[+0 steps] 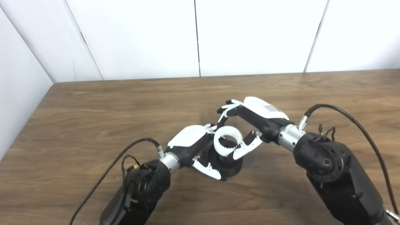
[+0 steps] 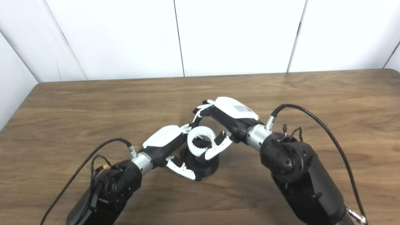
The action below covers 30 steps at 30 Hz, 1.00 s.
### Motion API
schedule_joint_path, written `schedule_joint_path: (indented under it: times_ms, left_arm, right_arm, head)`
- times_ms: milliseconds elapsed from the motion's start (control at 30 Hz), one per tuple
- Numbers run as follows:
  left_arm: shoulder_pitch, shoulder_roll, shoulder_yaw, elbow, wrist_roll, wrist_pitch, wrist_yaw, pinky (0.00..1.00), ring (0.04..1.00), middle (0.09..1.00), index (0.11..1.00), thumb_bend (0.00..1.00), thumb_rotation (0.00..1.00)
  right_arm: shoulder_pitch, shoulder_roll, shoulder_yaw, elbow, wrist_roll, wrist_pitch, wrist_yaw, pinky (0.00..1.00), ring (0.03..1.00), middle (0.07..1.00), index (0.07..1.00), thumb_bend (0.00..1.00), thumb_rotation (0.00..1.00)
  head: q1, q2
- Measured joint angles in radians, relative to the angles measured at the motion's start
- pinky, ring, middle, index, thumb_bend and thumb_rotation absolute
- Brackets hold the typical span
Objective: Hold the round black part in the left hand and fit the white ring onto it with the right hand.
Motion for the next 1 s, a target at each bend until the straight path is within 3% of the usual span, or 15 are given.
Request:
schedule_joint_path:
  times_ms: [1000]
  left_arm:
    - [-0.001,-0.007,0.0,-0.007,0.019,0.001,-0.008,0.94,1.0,0.964,0.693,0.89,0.35]
  right_arm:
    - [0.005,-0.001,0.016,0.048,0.001,-0.036,-0.001,0.92,0.974,0.863,0.49,0.52,0.16]
  head:
    - [0.005,0.005]
